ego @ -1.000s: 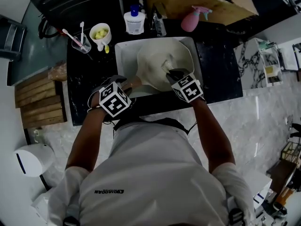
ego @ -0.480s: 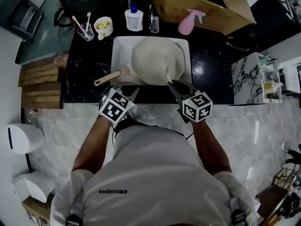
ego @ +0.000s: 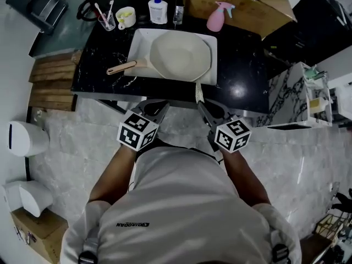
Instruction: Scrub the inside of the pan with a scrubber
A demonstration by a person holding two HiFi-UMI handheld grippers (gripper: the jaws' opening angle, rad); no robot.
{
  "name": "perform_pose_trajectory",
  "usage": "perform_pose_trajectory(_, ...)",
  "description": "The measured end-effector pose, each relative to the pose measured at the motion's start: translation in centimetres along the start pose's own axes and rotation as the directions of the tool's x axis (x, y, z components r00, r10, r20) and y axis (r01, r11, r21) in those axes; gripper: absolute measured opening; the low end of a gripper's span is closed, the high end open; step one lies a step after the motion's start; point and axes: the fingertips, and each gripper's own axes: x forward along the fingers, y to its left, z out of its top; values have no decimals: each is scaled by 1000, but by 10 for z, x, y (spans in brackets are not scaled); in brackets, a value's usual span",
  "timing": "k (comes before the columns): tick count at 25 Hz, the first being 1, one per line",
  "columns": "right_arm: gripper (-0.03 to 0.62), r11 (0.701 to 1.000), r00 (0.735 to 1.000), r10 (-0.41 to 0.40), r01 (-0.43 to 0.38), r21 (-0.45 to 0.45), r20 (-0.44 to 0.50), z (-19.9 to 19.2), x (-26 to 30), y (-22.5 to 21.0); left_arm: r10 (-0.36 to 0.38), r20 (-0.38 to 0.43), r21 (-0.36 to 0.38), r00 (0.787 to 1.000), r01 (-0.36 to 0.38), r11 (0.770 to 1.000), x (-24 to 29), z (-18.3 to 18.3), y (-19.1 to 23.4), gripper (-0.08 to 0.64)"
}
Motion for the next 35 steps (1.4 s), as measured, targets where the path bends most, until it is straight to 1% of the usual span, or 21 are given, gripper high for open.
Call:
perform_pose_trajectory(2,67,1000,1000,5,-5,0,-5,-4,-13,9,9,-1,-16,1000,-9,1000,-9,-2,-15,15)
perform_pose_trajectory(6,67,1000,1000,16,-16,7,-3,-5,-35,30,26,-19,7,999,-26,1000,-32,-1,-40,15)
perform_pose_trajectory(10,68,1000,1000,9,-10,6,17,1,-53,45,46,15,-1,999,-46,999,-48,9,-51,15)
perform_pose_trajectory(12,67,1000,1000,-2,2,10,29,2,-58,50,41,25,-10,999,-41,999,-52,12,-55,15)
perform_pose_trajectory(14,69,1000,999,-17,17,14,39,3,-62,54,37,27,-2,999,-37,999,-54,13,-58,15)
perform_pose_trajectory(20,67,998,996,-59,56,40,60,1,-60,64,4,24,31,1000,-5,999,-61,14,-61,15)
perform_pose_trajectory(29,69,998,997,-53,51,30,59,5,-40,92,-6,50,34,999,4,999,-87,15,-41,15)
perform_pose_trajectory(35,69,998,997,-56,55,21,46,4,-36,97,-12,70,36,997,10,999,-91,20,-34,15)
